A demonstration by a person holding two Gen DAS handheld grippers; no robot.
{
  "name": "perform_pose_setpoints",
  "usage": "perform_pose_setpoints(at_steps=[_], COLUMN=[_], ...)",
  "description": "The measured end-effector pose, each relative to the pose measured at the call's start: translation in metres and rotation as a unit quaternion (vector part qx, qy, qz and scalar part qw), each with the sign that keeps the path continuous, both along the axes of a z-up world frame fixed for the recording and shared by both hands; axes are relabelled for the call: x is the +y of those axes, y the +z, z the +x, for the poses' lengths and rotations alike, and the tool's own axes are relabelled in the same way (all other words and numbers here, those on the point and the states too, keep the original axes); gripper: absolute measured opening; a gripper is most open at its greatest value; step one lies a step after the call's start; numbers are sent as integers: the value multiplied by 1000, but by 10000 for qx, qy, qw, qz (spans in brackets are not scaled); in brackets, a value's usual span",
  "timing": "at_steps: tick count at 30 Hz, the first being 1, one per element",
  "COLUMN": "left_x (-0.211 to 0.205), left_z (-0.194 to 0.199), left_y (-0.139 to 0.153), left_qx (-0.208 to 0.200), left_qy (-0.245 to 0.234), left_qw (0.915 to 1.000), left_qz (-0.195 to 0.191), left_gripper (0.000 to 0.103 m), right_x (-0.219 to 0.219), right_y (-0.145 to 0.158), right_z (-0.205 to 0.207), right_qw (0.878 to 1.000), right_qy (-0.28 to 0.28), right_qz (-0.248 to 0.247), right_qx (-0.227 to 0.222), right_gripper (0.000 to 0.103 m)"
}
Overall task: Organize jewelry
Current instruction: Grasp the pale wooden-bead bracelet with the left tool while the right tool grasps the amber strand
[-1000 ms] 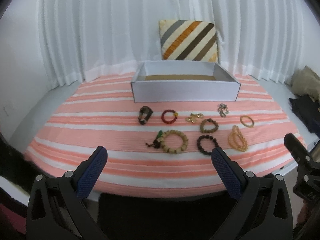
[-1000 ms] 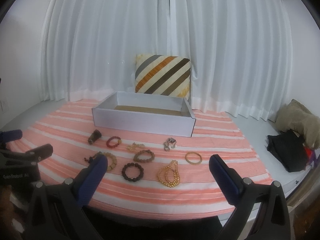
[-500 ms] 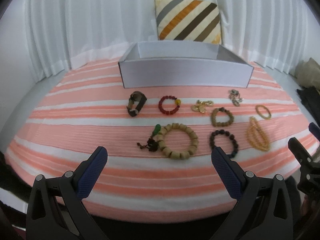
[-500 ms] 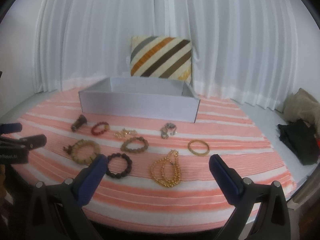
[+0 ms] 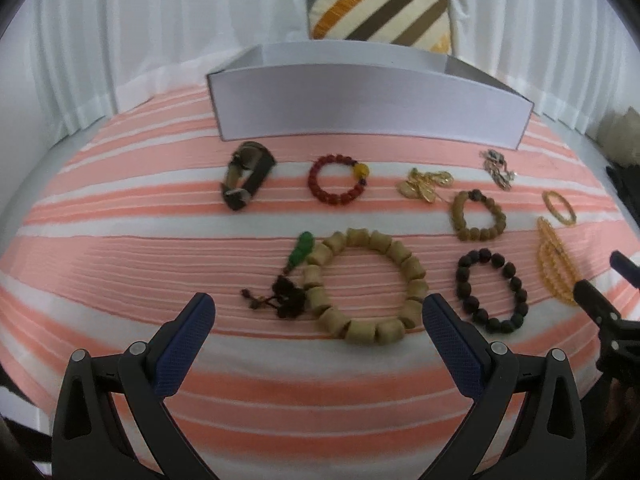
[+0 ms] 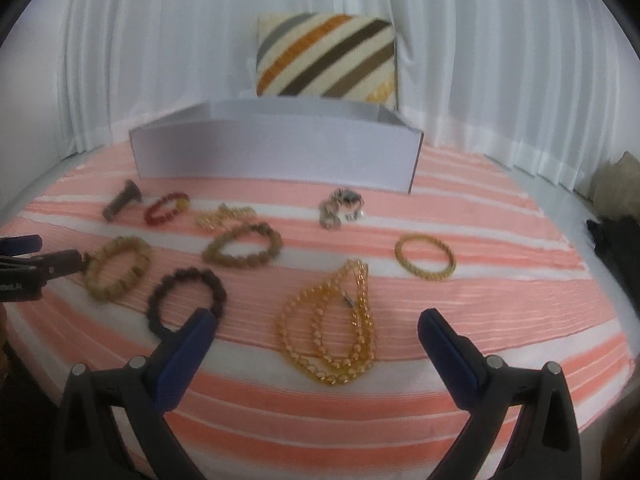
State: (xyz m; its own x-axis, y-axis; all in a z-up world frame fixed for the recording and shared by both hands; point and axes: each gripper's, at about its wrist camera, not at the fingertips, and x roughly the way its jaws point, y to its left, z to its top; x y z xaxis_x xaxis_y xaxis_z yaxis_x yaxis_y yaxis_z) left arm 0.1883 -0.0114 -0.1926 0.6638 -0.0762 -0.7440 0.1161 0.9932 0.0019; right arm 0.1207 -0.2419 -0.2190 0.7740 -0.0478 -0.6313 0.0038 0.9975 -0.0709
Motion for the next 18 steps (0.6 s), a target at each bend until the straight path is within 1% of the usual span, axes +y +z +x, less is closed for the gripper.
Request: perform_pose_setpoints(at_steps=[3,6,8,10,13,15,16,17,18], left_x=[-8,-18,-25,-30,-32,-35,-35,-34,-33], left_z=[2,2,4,7,12,12,13,14,16], left_y=[-5,-9,-13,-20,-30,-31,-31,-32,-32], left_qx=[7,-38,-8,123,308,212,199,211,219], left_qy=[-147,-309,-407,-458,-440,-433,-432,-430,-439], left_qw=[9999,9995,9991,9988,9984,9985,9986,9987,9988], left_qz=[-29,60,133,150,172,240,215,154,75], left_gripper=[102,101,97,90,87,86,81,79,75], right_x=[-1,0,1,2,2,-1,-2,-3,-3], right_y=[-7,-14,-18,-24,-32,-33,-33,-33,-33], right_z=[7,12,15,20,25,26,28,29,30], right_qw=[9999,9996,9993,9988,9975,9973,9971,9970,9970], right_qy=[1,52,67,92,82,85,90,107,113], right_qz=[-19,-39,-80,-78,-70,58,95,157,161], right_qx=[127,259,354,483,705,732,744,752,746], right_gripper=[103,103,101,94,90,89,88,86,80])
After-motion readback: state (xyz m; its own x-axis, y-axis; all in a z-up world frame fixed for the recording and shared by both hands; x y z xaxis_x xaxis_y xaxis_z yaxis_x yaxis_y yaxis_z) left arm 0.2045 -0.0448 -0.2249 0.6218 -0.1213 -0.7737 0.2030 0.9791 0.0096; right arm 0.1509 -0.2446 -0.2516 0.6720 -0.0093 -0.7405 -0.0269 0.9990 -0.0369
